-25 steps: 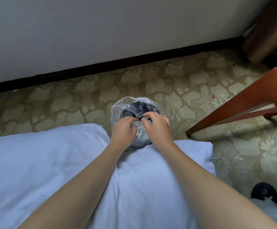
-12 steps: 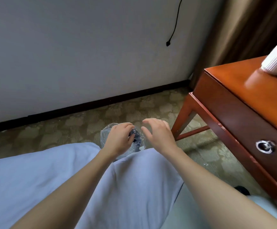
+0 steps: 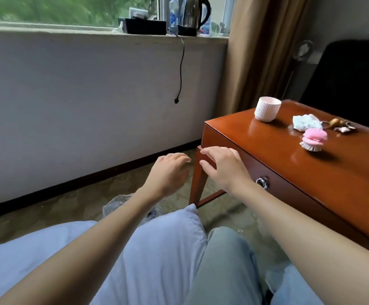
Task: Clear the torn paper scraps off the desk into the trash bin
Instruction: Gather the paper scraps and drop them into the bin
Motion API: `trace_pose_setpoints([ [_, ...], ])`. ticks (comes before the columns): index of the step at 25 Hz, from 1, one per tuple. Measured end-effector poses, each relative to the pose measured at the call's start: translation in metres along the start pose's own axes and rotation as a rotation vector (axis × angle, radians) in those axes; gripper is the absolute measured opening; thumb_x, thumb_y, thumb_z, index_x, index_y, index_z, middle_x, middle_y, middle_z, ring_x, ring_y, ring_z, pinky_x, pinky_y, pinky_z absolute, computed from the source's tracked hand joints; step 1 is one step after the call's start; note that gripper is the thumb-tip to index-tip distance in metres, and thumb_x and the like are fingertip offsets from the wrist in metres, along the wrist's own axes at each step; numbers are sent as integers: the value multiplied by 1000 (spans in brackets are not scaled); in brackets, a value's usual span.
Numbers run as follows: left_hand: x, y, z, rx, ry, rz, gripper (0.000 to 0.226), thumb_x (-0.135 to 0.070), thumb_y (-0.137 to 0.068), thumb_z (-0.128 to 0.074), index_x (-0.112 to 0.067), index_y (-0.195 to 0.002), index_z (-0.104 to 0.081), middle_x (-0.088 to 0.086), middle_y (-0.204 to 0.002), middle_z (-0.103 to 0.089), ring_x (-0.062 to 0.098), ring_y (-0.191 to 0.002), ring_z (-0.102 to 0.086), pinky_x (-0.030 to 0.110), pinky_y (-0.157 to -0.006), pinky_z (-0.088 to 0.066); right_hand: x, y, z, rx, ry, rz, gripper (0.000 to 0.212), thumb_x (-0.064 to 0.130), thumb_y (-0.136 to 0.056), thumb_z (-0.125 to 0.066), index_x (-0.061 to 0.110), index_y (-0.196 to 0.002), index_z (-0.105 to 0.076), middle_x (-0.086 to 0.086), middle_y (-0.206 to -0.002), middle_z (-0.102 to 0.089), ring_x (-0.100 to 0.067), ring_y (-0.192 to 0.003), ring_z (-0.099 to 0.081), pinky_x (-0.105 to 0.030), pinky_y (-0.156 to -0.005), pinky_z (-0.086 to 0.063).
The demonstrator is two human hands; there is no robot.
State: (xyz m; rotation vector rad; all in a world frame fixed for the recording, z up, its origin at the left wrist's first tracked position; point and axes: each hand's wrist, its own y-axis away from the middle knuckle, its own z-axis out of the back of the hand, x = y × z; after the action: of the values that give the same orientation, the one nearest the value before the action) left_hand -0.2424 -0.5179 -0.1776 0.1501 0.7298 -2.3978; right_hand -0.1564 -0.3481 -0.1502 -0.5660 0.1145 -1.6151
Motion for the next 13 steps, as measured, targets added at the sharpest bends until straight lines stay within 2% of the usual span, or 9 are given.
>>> trace_pose_setpoints([
  [3,-33,-23,10,-33,41,-85,26,-23,-96,-56,-19,-118,-69,0,-126,-66,22,-117,-59,38,-98,-44,-14,10,38,-55,45,-40,32,38,-98,-53,25,-127,-61,7,-130,-62,-14,-124,-53,-38,-110,-33],
  [7,-64,-60,22,-24,44,-168,30,-28,-96,-54,-22,-124,-65,-4,-131,-63,18,-123,-55,38,-104,-41,-31,20,88,-116,129,-117,30,35,-98,-54,24,-124,-61,5,-130,-63,-17,-123,-53,-37,-109,-31],
  [13,-133,-110,42,39,76,-346,35,-33,-97,-54,-25,-131,-59,-4,-138,-57,17,-131,-49,40,-109,-37,-50,51,169,-222,204,-342,33,37,-99,-52,26,-128,-58,4,-134,-59,-20,-128,-47,-40,-112,-28],
])
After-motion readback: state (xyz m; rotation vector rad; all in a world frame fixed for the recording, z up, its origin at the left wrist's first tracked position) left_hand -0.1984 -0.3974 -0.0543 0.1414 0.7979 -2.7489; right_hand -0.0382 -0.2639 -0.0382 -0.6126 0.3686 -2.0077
